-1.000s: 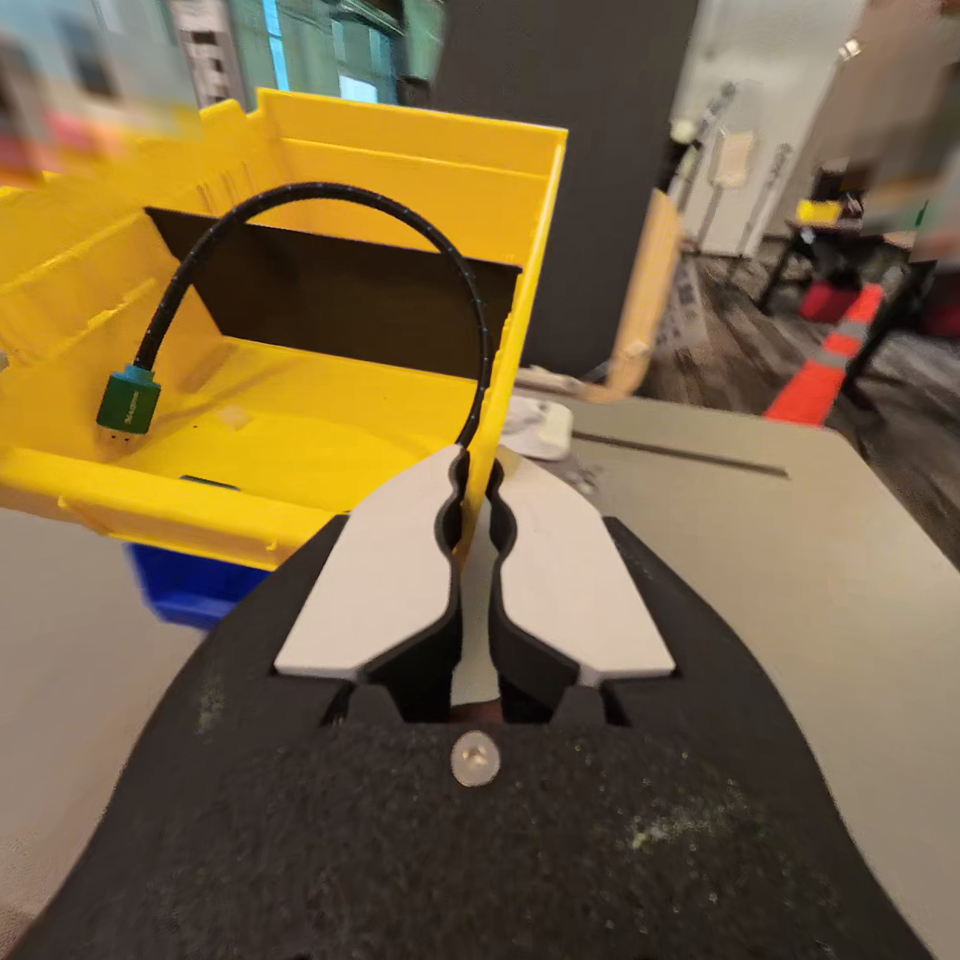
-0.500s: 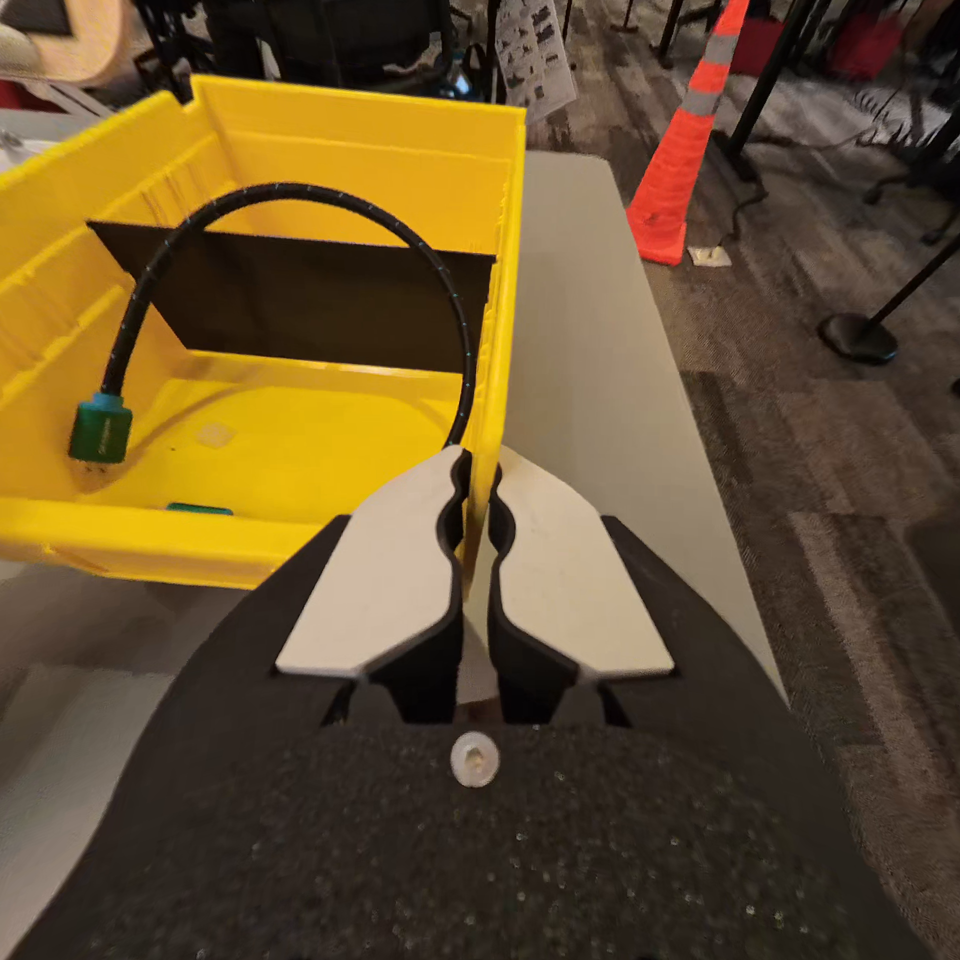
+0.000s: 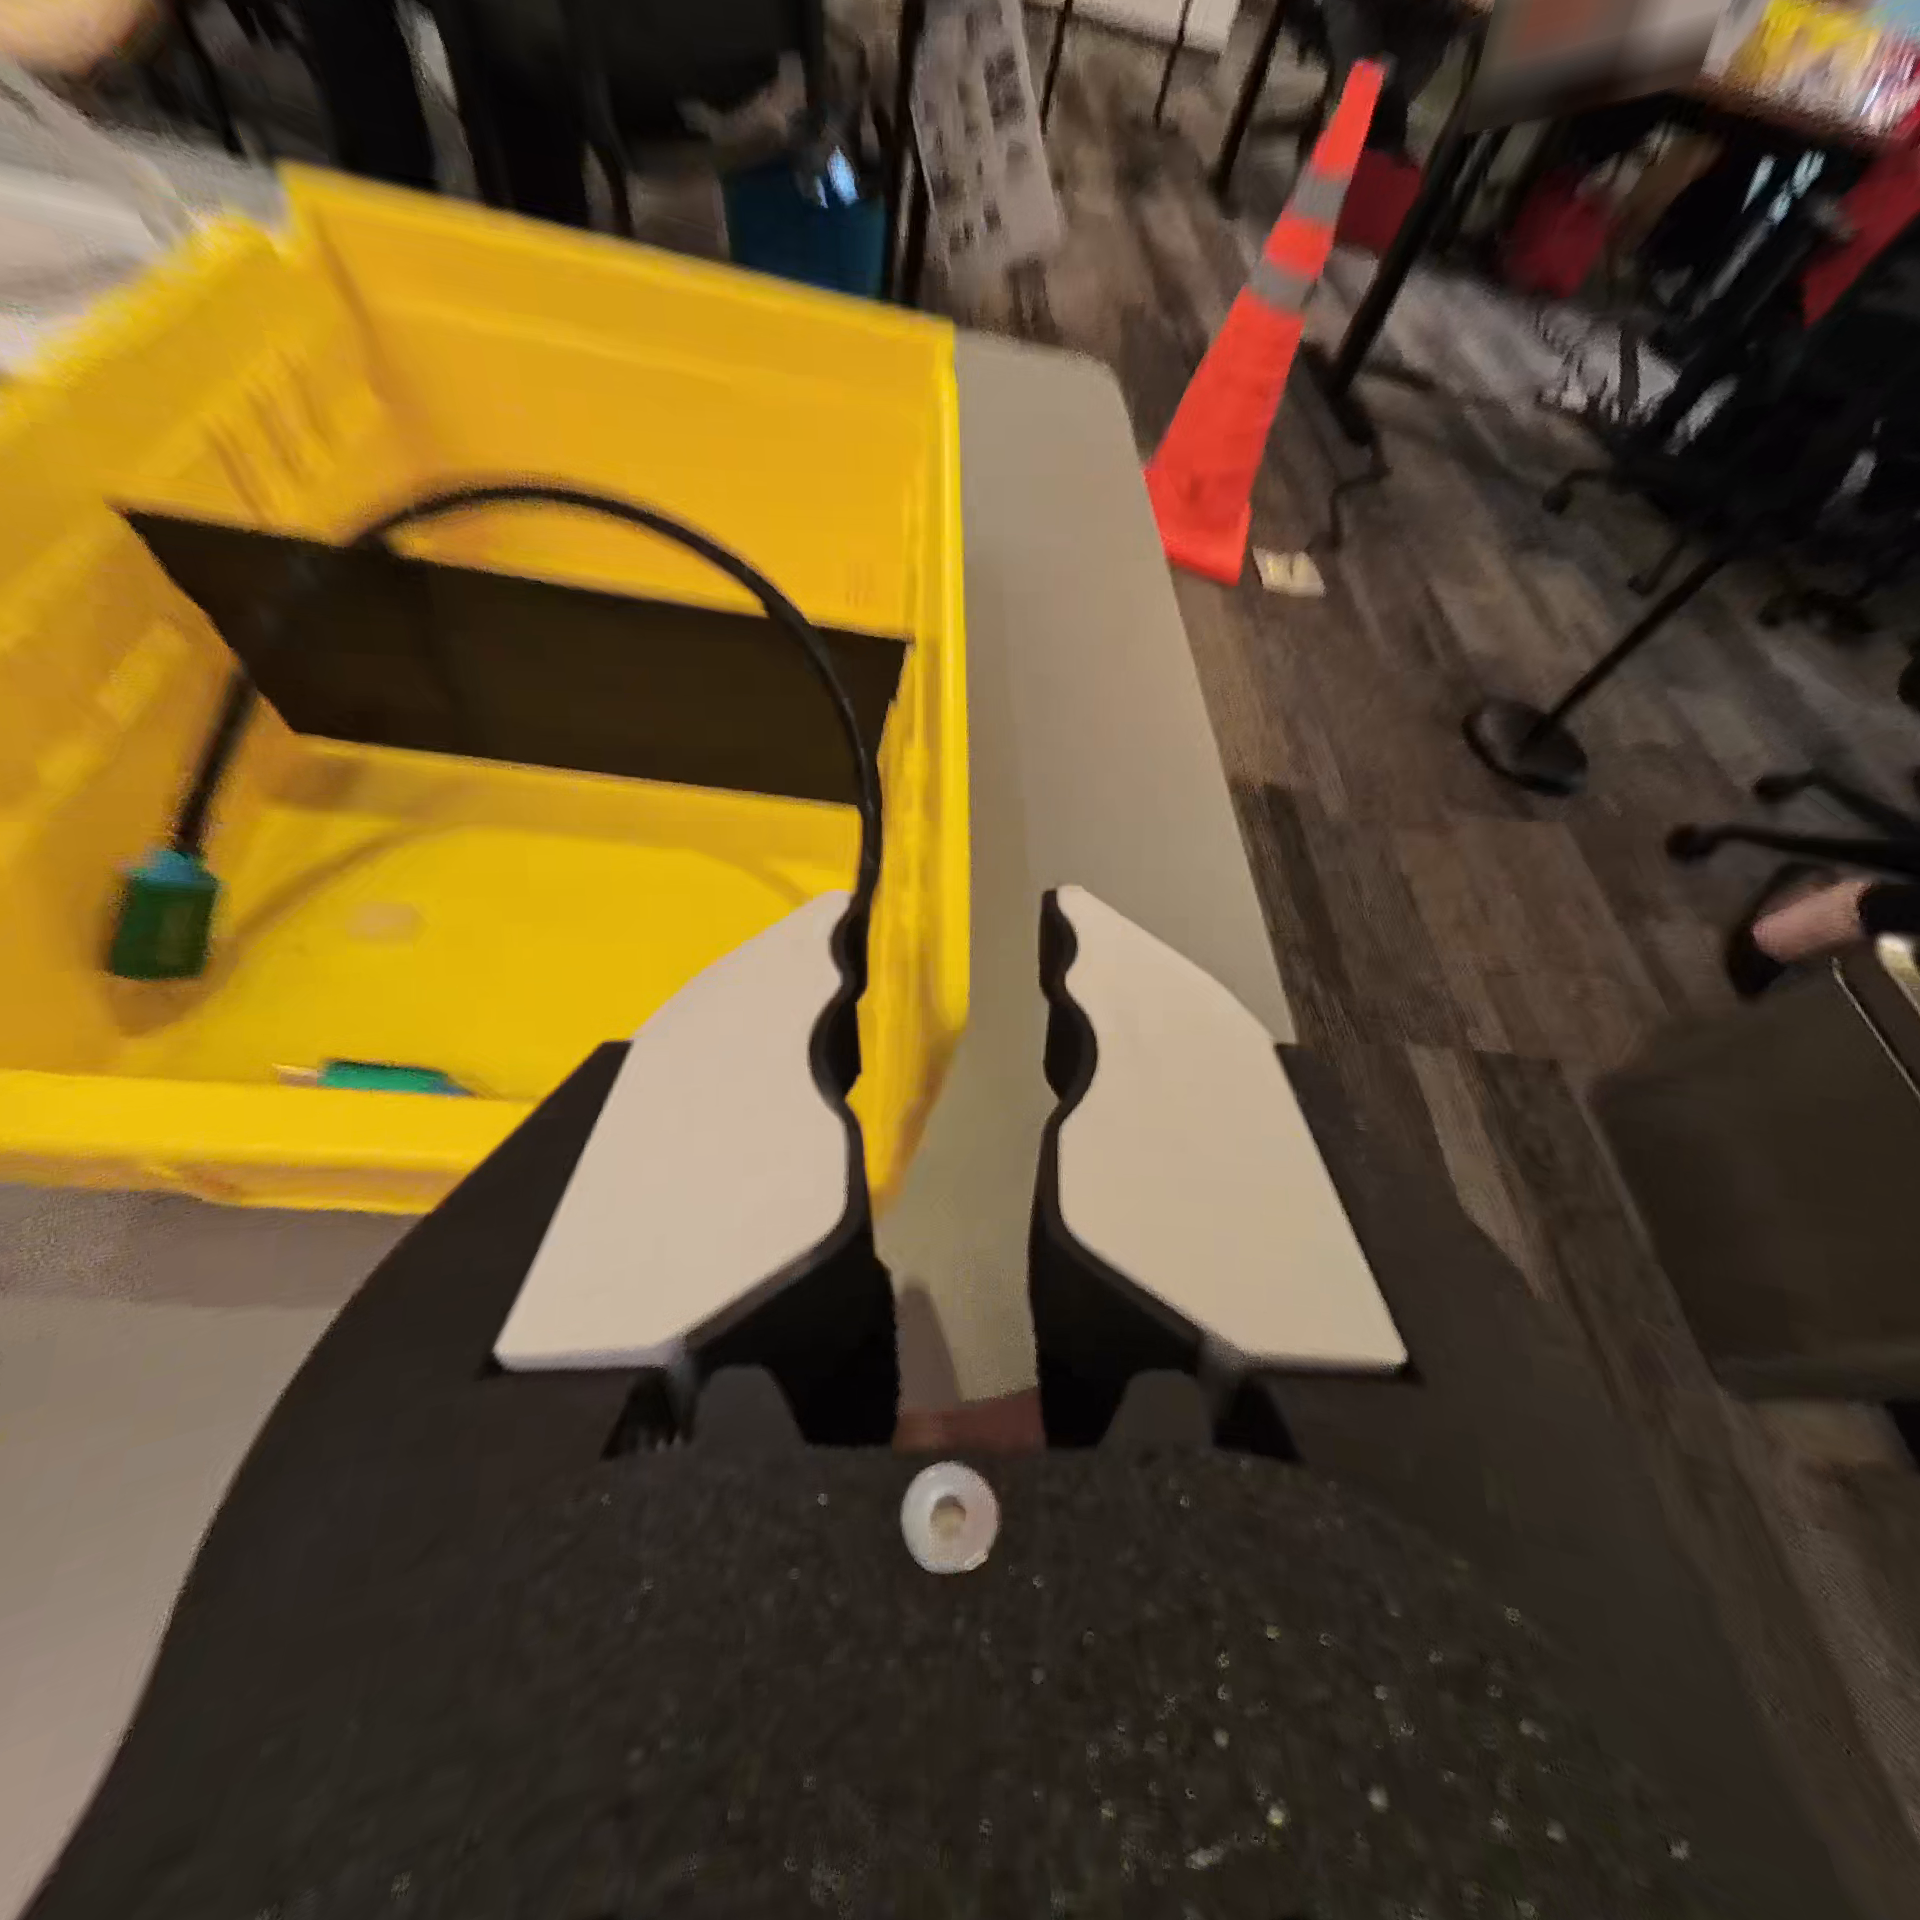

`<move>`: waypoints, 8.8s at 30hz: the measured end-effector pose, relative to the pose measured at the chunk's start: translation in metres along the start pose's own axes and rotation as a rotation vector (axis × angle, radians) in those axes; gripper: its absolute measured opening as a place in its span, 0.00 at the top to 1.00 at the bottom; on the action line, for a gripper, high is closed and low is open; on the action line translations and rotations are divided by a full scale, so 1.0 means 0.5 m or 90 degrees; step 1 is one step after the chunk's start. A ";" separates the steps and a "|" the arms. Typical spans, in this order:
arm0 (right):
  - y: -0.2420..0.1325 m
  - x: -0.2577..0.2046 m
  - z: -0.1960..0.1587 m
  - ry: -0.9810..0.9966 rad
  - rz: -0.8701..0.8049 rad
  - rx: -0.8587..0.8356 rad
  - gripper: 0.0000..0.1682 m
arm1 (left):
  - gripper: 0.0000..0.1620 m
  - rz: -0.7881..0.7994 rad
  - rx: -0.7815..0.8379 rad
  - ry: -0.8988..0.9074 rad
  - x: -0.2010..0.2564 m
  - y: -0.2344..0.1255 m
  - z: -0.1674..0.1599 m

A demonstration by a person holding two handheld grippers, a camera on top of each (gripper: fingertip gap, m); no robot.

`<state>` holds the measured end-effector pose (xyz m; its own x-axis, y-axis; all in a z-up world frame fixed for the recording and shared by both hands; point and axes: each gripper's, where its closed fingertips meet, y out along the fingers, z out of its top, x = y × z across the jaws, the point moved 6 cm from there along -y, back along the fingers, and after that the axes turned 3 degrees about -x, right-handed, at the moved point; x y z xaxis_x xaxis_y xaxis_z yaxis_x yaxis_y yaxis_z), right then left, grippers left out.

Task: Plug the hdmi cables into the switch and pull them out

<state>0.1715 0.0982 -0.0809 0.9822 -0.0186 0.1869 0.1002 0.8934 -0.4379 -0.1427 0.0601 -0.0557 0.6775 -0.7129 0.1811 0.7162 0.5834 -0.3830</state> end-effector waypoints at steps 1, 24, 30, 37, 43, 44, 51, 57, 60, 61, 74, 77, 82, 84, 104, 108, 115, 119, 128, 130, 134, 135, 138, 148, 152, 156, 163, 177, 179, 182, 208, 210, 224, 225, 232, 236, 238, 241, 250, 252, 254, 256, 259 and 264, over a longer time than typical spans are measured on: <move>-0.019 -0.005 0.020 0.011 0.009 0.034 0.81 | 0.84 0.027 -0.004 0.006 -0.034 -0.045 0.000; -0.029 -0.822 0.093 0.091 0.153 -0.037 0.99 | 0.97 0.449 -0.062 -0.051 -0.508 -0.355 -0.154; -0.079 -0.986 0.134 0.086 0.136 0.029 0.99 | 0.97 0.494 -0.028 0.000 -0.601 -0.503 -0.155; -0.084 -1.159 0.140 0.091 0.190 -0.014 0.98 | 0.97 0.485 -0.082 -0.044 -0.713 -0.613 -0.216; -0.073 -1.203 0.126 0.079 0.225 0.026 0.97 | 0.94 0.535 -0.046 -0.129 -0.755 -0.626 -0.233; -0.071 -1.204 0.128 0.066 0.240 0.027 0.96 | 0.94 0.548 -0.055 -0.126 -0.755 -0.627 -0.234; -0.129 -1.116 0.107 -0.026 0.478 0.002 0.84 | 0.82 0.582 0.060 -0.122 -0.696 -0.680 -0.181; -0.137 -0.857 0.063 -0.067 0.514 0.014 0.79 | 0.81 0.567 0.160 -0.142 -0.590 -0.678 -0.175; -0.119 -0.686 0.030 -0.076 0.413 0.060 0.79 | 0.81 0.506 0.109 -0.155 -0.558 -0.611 -0.198; -0.120 -0.633 0.017 -0.074 0.392 0.069 0.79 | 0.81 0.477 0.100 -0.169 -0.547 -0.588 -0.203; -0.107 -0.195 -0.071 0.158 0.166 0.078 0.77 | 0.83 0.372 0.031 -0.119 -0.511 -0.478 -0.221; -0.100 -0.191 -0.074 0.143 0.143 0.070 0.78 | 0.83 0.379 0.017 -0.111 -0.518 -0.472 -0.226; -0.084 -0.205 -0.075 0.160 0.168 0.057 0.79 | 0.83 0.379 0.011 -0.108 -0.519 -0.473 -0.233; -0.075 -0.209 -0.071 0.148 0.162 0.057 0.81 | 0.83 0.385 0.006 -0.104 -0.520 -0.475 -0.237; -0.054 -0.248 -0.066 0.117 0.186 0.039 0.81 | 0.77 0.370 -0.012 -0.143 -0.533 -0.477 -0.255; -0.059 -0.257 -0.066 0.124 0.204 0.038 0.82 | 0.76 0.368 -0.010 -0.141 -0.531 -0.478 -0.248; -0.062 -0.275 -0.072 0.131 0.243 0.026 0.81 | 0.75 0.303 -0.057 -0.060 -0.555 -0.499 -0.167; -0.066 -0.283 -0.080 0.149 0.274 0.014 0.81 | 0.75 0.249 -0.192 0.150 -0.615 -0.489 -0.084; -0.076 -0.293 -0.089 0.182 0.304 -0.009 0.81 | 0.47 0.222 -0.246 -0.201 -0.803 -0.342 -0.007; -0.078 -0.293 -0.093 0.176 0.304 -0.013 0.81 | 0.44 0.183 -0.255 -0.302 -0.822 -0.316 -0.023; -0.076 -0.295 -0.102 0.170 0.315 -0.029 0.81 | 0.48 0.102 -0.245 -0.422 -0.835 -0.293 -0.004; -0.076 -0.296 -0.104 0.171 0.321 -0.035 0.81 | 0.52 0.116 -0.262 -0.431 -0.848 -0.291 -0.009; -0.075 -0.301 -0.106 0.176 0.336 -0.046 0.81 | 0.60 0.098 -0.329 -0.457 -0.867 -0.276 -0.032; -0.078 -0.313 -0.103 0.144 0.328 -0.041 0.81 | 0.92 0.144 -0.172 -0.187 -0.796 -0.348 0.053; -0.081 -0.320 -0.096 0.136 0.329 -0.028 0.81 | 0.91 0.250 -0.154 0.005 -0.747 -0.412 0.102; -0.083 -0.328 -0.093 0.130 0.330 -0.025 0.81 | 0.92 0.300 -0.143 0.230 -0.667 -0.451 0.160; -0.128 -0.365 -0.036 0.031 0.348 0.119 0.81 | 0.93 0.282 -0.076 0.571 -0.439 -0.389 0.207; -0.125 -0.689 0.155 0.028 0.780 0.037 0.77 | 0.93 0.212 -0.083 0.750 -0.189 -0.126 -0.025; -0.119 -0.695 0.149 0.050 0.773 0.027 0.82 | 0.93 0.239 -0.092 0.747 -0.187 -0.125 -0.032; -0.117 -0.700 0.133 0.026 0.765 -0.012 0.88 | 0.93 0.244 -0.090 0.731 -0.184 -0.128 -0.048; -0.116 -0.724 0.077 0.061 0.775 -0.023 0.88 | 0.91 0.249 -0.072 0.669 -0.227 -0.157 -0.138; -0.110 -0.726 0.070 0.036 0.803 -0.035 0.88 | 0.91 0.236 -0.078 0.688 -0.231 -0.157 -0.143; -0.109 -0.684 0.092 0.009 0.743 0.025 0.88 | 0.91 0.352 -0.142 0.690 -0.304 -0.176 -0.144; -0.102 -0.652 0.105 0.028 0.737 0.032 0.88 | 0.91 0.332 -0.119 0.658 -0.324 -0.191 -0.139; -0.131 -0.585 0.182 -0.147 0.657 0.058 0.88 | 0.91 0.301 -0.064 0.649 -0.233 -0.169 -0.124; -0.143 -0.474 0.256 -0.091 0.576 0.114 0.88 | 0.92 0.146 0.000 0.544 -0.190 -0.189 -0.114; -0.130 -0.428 0.286 -0.073 0.532 0.125 0.90 | 0.92 0.005 0.052 0.441 -0.148 -0.204 -0.099; -0.082 -0.358 0.316 -0.108 0.406 0.115 0.92 | 0.92 -0.127 0.129 0.326 -0.108 -0.240 -0.062; -0.071 -0.249 0.355 -0.100 0.376 0.080 0.92 | 0.92 0.009 0.065 0.291 -0.180 -0.294 -0.120; -0.071 -0.240 0.331 -0.095 0.381 0.057 0.92 | 0.92 0.022 0.048 0.294 -0.185 -0.298 -0.135; -0.079 -0.240 0.302 -0.071 0.412 0.048 0.92 | 0.92 0.015 0.039 0.280 -0.187 -0.302 -0.145; -0.086 -0.239 0.279 -0.027 0.453 0.050 0.92 | 0.92 0.010 0.035 0.269 -0.191 -0.301 -0.152; -0.066 -0.228 0.247 0.076 0.479 0.081 0.93 | 0.92 0.007 0.025 0.277 -0.193 -0.296 -0.158; 0.015 -0.257 0.169 0.204 0.515 0.075 0.92 | 0.92 -0.002 0.015 0.311 -0.179 -0.286 -0.160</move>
<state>0.0324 0.1450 -0.0340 0.7443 0.5307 -0.4053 -0.6452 0.7280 -0.2316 -0.3192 0.0097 -0.0895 0.5208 -0.8109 -0.2666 0.7257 0.5851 -0.3619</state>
